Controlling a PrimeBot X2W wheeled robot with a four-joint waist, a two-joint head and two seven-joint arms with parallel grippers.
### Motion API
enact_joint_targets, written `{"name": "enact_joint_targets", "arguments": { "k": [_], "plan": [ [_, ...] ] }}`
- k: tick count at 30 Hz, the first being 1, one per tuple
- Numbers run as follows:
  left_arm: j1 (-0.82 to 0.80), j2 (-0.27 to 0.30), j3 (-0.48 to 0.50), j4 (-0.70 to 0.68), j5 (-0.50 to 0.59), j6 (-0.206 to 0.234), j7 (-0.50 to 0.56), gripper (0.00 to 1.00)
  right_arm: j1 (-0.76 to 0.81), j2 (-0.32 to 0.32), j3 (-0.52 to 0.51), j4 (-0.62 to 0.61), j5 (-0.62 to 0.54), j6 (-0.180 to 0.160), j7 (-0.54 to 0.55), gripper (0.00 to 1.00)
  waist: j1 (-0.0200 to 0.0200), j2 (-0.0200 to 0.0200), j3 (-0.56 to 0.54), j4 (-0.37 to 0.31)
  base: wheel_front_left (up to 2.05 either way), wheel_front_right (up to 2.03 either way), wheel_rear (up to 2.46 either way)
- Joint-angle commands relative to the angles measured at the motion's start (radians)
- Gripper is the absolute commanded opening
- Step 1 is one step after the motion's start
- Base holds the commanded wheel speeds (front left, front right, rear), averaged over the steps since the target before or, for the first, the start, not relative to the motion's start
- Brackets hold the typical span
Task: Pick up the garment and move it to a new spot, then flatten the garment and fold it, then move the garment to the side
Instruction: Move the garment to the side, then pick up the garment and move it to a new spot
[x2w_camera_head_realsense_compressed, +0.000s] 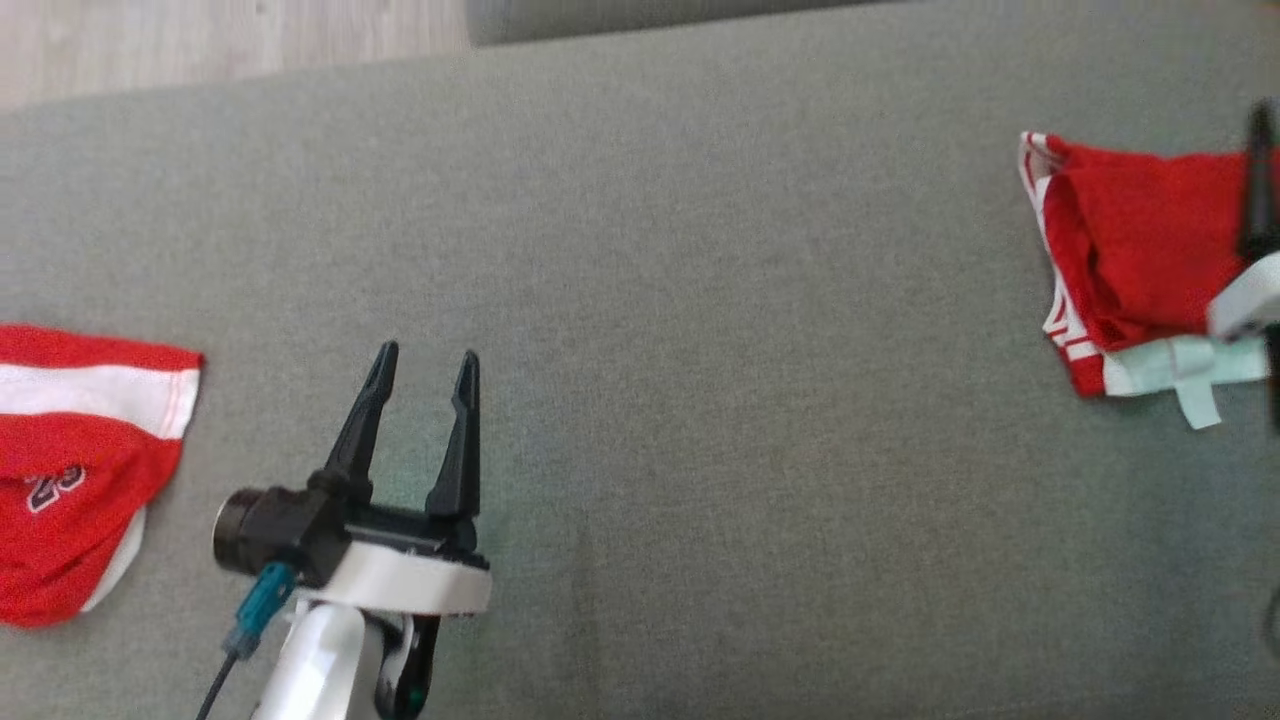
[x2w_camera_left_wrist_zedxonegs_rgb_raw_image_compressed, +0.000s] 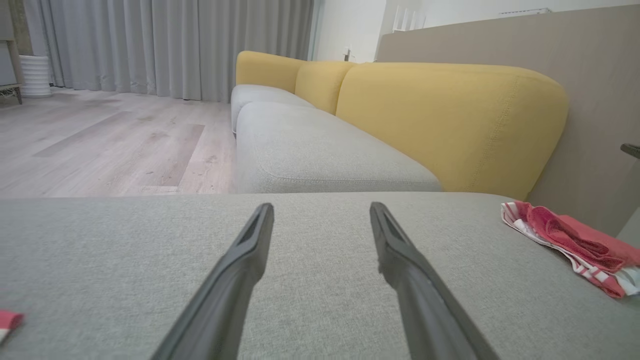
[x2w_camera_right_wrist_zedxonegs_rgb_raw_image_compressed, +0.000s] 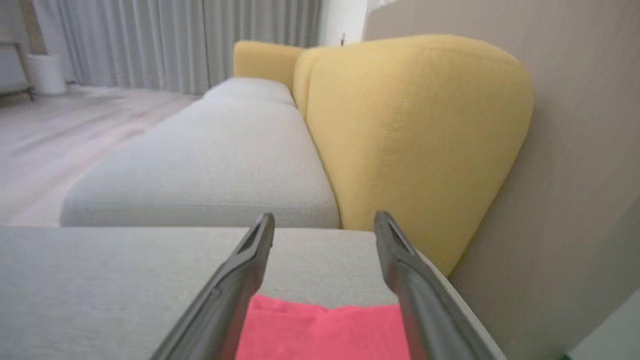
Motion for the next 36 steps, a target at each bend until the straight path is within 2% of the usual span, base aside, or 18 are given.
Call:
{"name": "enact_joint_targets", "arguments": {
  "k": [1,7,11,14,19,22,36],
  "plan": [
    [-0.003,0.003,0.045,-0.039,-0.002,0.002,-0.005,1.0,0.042,0.018,0.007,-0.086,0.016,0.007,-0.011,1.0,0.0001,0.0,-0.042,0.003,0.0,0.0,0.0],
    [0.05,0.0,0.077,-0.042,-0.018,0.002,-0.005,1.0,0.247,0.186,-0.007,-0.366,0.06,0.007,-0.011,1.0,0.0001,0.0,-0.115,0.013,0.0,0.0,0.0],
    [0.083,-0.001,0.052,-0.066,-0.039,0.002,-0.005,1.0,0.392,0.281,0.009,-0.475,0.027,0.007,-0.011,1.0,0.0001,0.0,-0.154,0.024,0.0,0.0,0.0],
    [0.109,-0.001,0.05,-0.071,-0.036,0.002,-0.005,1.0,0.479,0.325,0.021,-0.538,0.008,0.007,-0.011,1.0,0.0001,0.0,-0.176,0.029,0.0,0.0,0.0],
    [0.137,-0.001,0.059,-0.09,-0.05,0.002,-0.005,1.0,0.592,0.353,0.039,-0.588,-0.007,0.007,-0.011,1.0,0.0001,0.0,-0.197,0.039,0.0,0.0,0.0],
    [0.149,-0.001,0.054,-0.084,-0.051,0.002,-0.005,1.0,0.626,0.355,0.066,-0.597,0.027,0.007,-0.011,1.0,0.0001,0.0,-0.201,0.042,0.0,0.0,0.0],
    [0.164,-0.001,0.061,-0.069,-0.073,0.002,-0.005,1.0,0.657,0.356,0.043,-0.632,0.04,0.007,-0.011,1.0,0.0001,0.0,-0.203,0.048,0.0,0.0,0.0]
  ]
}}
